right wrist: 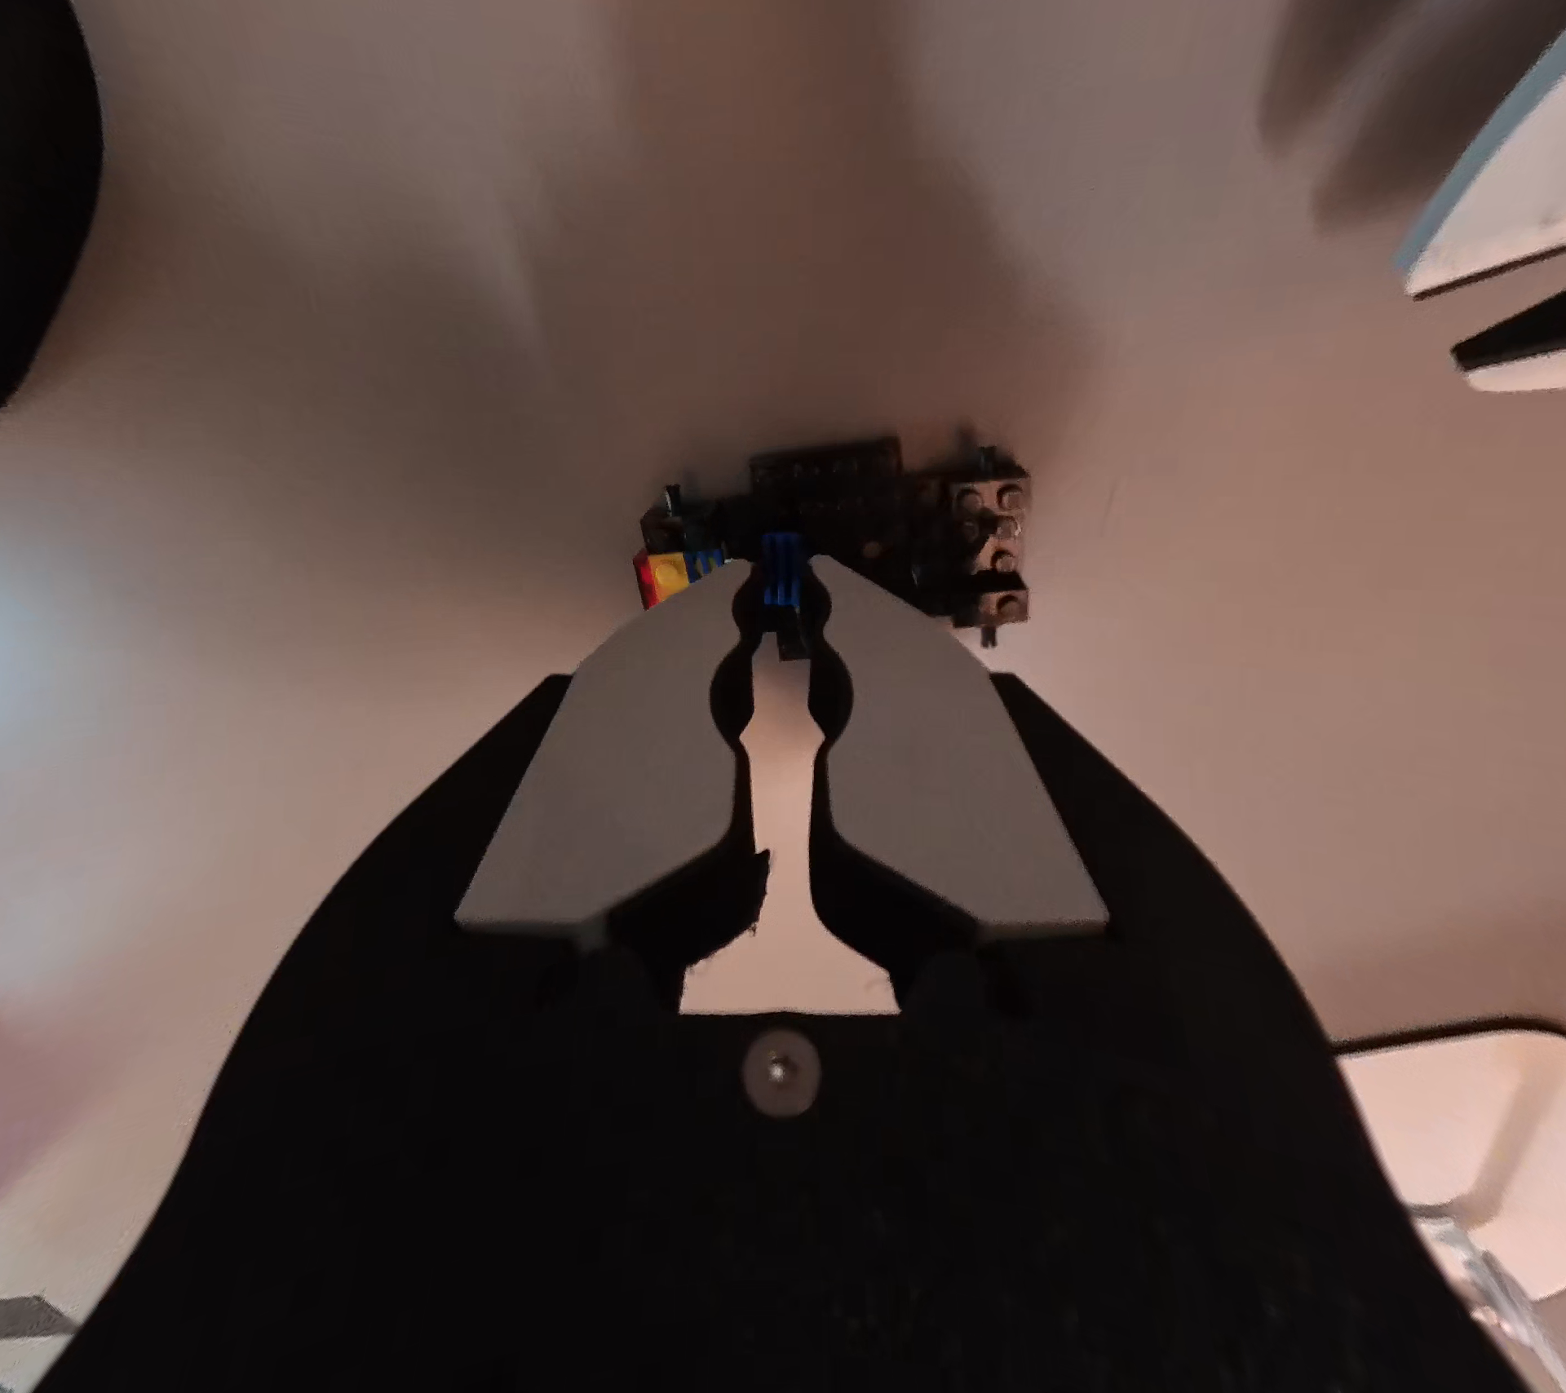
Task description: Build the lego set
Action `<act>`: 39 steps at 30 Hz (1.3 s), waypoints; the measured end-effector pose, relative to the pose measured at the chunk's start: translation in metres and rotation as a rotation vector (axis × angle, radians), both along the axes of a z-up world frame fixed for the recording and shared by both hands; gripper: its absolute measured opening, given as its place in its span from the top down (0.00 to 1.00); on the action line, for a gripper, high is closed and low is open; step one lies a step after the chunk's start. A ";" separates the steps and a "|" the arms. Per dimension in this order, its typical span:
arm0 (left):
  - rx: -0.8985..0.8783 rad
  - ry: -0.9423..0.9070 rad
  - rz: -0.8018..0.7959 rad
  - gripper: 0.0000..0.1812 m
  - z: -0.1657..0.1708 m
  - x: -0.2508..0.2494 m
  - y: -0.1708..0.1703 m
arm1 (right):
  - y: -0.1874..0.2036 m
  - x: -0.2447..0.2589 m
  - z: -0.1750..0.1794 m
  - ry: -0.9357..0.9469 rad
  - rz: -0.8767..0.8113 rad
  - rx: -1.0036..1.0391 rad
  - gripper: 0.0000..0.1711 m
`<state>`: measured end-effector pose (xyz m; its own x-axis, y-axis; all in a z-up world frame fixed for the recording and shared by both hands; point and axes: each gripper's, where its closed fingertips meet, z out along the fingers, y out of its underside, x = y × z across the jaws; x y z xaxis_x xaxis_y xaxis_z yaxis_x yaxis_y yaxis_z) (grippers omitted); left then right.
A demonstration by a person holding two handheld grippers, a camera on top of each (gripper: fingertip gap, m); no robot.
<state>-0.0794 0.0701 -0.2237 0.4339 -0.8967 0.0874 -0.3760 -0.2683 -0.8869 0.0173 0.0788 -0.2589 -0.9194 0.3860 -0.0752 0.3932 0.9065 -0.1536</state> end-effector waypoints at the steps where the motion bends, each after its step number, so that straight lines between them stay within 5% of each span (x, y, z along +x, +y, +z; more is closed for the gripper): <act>1: 0.000 0.001 0.000 0.94 0.000 0.000 0.000 | -0.001 0.000 0.000 -0.006 0.009 -0.004 0.96; 28: -0.006 0.014 -0.017 0.93 -0.002 0.001 -0.002 | -0.004 0.002 0.001 -0.064 0.000 -0.028 0.95; 39: -0.005 0.017 -0.021 0.93 -0.003 0.001 -0.003 | -0.004 -0.003 0.005 -0.061 -0.138 -0.107 0.95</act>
<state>-0.0785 0.0668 -0.2266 0.4161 -0.9054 0.0844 -0.3971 -0.2644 -0.8789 0.0147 0.0743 -0.2544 -0.8508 0.4950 -0.1763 0.5242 0.8232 -0.2180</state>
